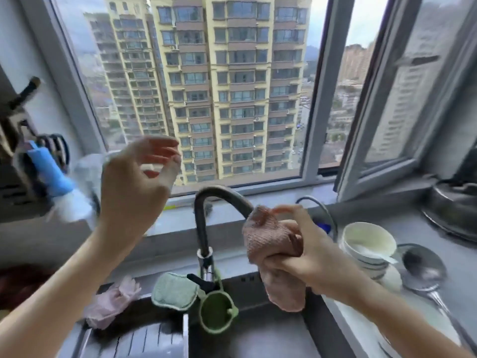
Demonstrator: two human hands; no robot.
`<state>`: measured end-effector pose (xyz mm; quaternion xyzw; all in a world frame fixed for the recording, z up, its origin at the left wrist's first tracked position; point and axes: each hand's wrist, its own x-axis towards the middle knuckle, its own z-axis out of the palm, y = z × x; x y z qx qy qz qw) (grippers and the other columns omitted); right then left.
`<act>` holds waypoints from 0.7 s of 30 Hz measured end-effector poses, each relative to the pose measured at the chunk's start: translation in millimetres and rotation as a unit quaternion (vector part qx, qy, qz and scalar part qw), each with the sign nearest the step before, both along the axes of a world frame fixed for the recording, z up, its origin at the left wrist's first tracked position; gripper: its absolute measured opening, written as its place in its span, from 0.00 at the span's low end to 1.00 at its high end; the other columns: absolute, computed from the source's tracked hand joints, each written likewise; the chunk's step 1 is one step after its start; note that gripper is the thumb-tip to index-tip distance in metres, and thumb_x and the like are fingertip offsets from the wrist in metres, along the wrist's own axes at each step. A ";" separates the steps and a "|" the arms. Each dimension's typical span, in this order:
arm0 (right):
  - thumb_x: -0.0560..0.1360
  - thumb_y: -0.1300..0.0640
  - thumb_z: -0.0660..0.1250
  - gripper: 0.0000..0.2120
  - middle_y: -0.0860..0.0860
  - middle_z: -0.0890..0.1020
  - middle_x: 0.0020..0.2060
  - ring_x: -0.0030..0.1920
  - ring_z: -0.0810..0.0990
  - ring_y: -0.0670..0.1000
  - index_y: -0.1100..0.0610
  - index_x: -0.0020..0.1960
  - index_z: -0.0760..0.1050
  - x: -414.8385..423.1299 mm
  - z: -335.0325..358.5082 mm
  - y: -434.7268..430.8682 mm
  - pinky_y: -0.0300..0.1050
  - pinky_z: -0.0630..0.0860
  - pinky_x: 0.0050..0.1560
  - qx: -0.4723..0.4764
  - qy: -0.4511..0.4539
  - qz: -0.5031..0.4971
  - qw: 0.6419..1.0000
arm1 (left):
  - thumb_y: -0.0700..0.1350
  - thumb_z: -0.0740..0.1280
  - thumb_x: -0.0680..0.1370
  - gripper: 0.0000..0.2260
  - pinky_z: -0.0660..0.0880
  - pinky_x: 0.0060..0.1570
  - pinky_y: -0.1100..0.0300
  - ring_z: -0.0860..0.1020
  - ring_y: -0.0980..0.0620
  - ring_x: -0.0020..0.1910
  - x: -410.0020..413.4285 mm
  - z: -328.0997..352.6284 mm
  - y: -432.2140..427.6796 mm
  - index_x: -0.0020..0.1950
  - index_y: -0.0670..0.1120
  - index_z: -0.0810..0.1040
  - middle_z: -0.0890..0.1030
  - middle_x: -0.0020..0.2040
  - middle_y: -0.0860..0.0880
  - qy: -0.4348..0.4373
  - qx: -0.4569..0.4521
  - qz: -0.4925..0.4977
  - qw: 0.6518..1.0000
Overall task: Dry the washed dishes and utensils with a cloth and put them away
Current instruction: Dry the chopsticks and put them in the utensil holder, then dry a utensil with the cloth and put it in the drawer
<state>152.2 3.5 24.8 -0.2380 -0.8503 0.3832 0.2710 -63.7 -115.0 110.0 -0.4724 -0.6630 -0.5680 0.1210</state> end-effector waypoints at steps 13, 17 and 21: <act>0.64 0.65 0.77 0.21 0.37 0.78 0.49 0.50 0.76 0.36 0.50 0.54 0.81 260.7 -53.9 105.9 0.21 0.65 0.51 0.050 -0.078 -0.251 0.964 | 0.48 0.61 0.80 0.13 0.80 0.31 0.59 0.80 0.49 0.31 268.3 -162.9 206.9 0.46 0.38 0.75 0.81 0.38 0.40 -0.452 -0.442 -0.246 0.735; 0.64 0.69 0.75 0.21 0.33 0.77 0.49 0.51 0.75 0.38 0.53 0.54 0.81 308.0 -62.3 137.1 0.21 0.65 0.52 0.055 -0.073 -0.260 0.961 | 0.49 0.63 0.80 0.17 0.80 0.35 0.54 0.81 0.41 0.33 302.8 -202.4 258.2 0.47 0.33 0.72 0.78 0.43 0.35 -0.709 -0.362 -0.211 0.567; 0.64 0.68 0.76 0.21 0.33 0.77 0.49 0.51 0.75 0.30 0.52 0.54 0.81 334.6 -79.0 158.5 0.21 0.65 0.51 0.030 -0.063 -0.239 0.969 | 0.38 0.63 0.79 0.10 0.75 0.19 0.63 0.77 0.45 0.18 322.5 -210.6 283.6 0.41 0.33 0.71 0.75 0.37 0.37 -0.834 -0.177 -0.135 0.505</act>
